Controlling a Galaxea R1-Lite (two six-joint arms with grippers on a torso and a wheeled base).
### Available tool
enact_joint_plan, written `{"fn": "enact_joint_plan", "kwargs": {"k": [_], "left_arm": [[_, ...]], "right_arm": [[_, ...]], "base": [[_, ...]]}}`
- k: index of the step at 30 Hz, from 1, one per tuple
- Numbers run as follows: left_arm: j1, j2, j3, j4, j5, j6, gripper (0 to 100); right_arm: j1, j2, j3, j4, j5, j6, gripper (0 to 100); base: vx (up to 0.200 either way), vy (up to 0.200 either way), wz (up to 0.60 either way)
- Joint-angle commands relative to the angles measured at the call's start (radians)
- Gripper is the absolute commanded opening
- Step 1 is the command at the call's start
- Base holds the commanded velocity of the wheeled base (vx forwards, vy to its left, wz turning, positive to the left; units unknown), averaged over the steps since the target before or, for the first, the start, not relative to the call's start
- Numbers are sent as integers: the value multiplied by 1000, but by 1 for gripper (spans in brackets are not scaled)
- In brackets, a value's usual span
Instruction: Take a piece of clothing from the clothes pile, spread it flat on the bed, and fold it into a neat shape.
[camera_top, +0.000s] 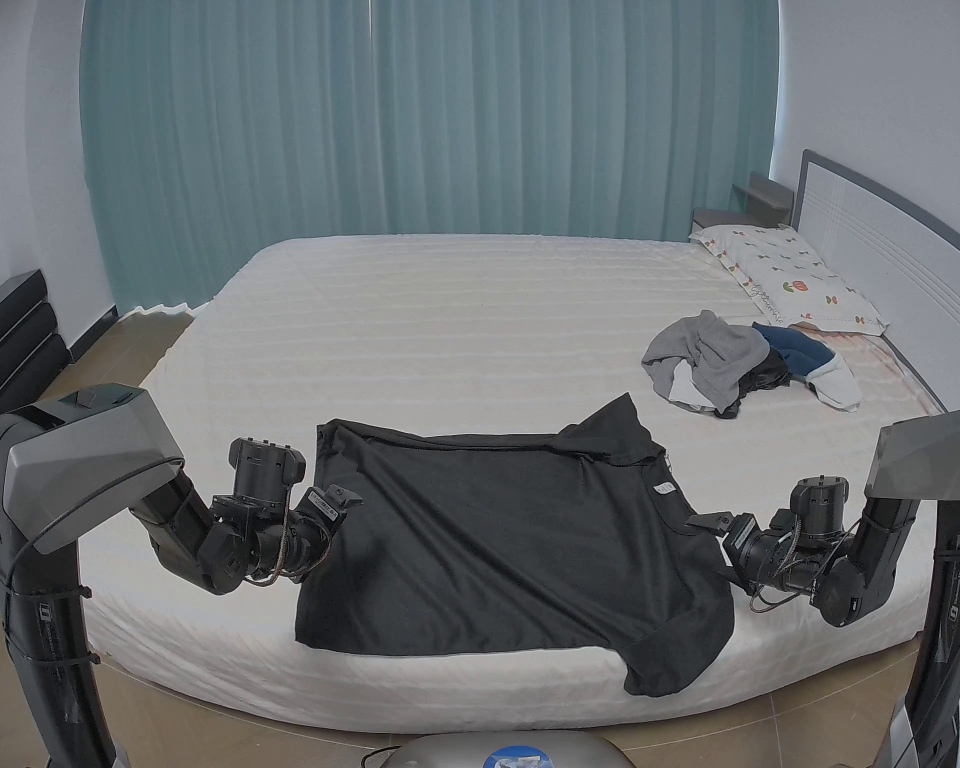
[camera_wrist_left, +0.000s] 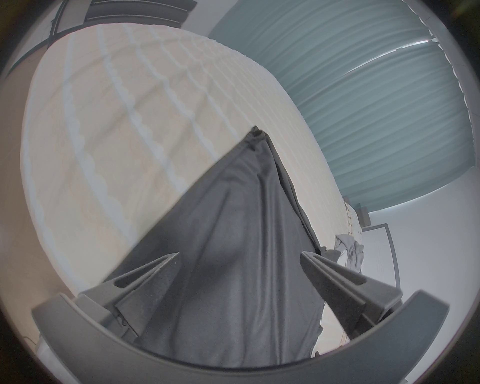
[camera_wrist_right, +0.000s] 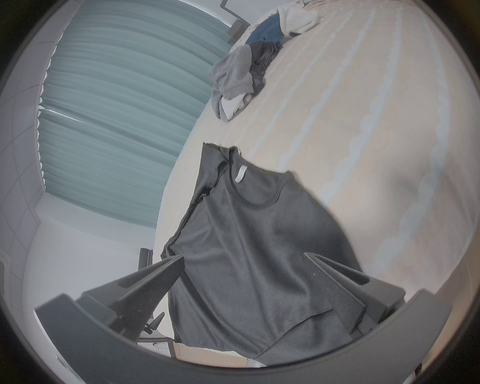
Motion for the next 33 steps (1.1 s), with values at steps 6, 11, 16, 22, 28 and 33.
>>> {"fn": "enact_joint_plan", "kwargs": {"k": [6, 11, 16, 22, 28, 33], "left_arm": [[0, 4, 6, -2, 0, 1, 100], [3, 1, 12, -3, 15, -1, 100], [3, -2, 23, -3, 14, -12, 100], [-2, -5, 16, -5, 17, -7, 100], [9, -27, 21, -3, -8, -42, 100], [20, -27, 19, -3, -24, -47, 100]], "right_arm": [[4, -9, 17, -37, -5, -2, 100], [38, -1, 9, -35, -8, -2, 100], [90, 2, 3, -32, -62, -5, 100], [146, -8, -17, -18, -105, -10, 100], [181, -15, -20, 17, -106, -12, 100], [187, -38, -49, 64, -123, -12, 100]], "base": [[0, -33, 0], [0, 0, 0], [0, 0, 0], [0, 0, 0], [0, 0, 0], [0, 200, 0]]}}
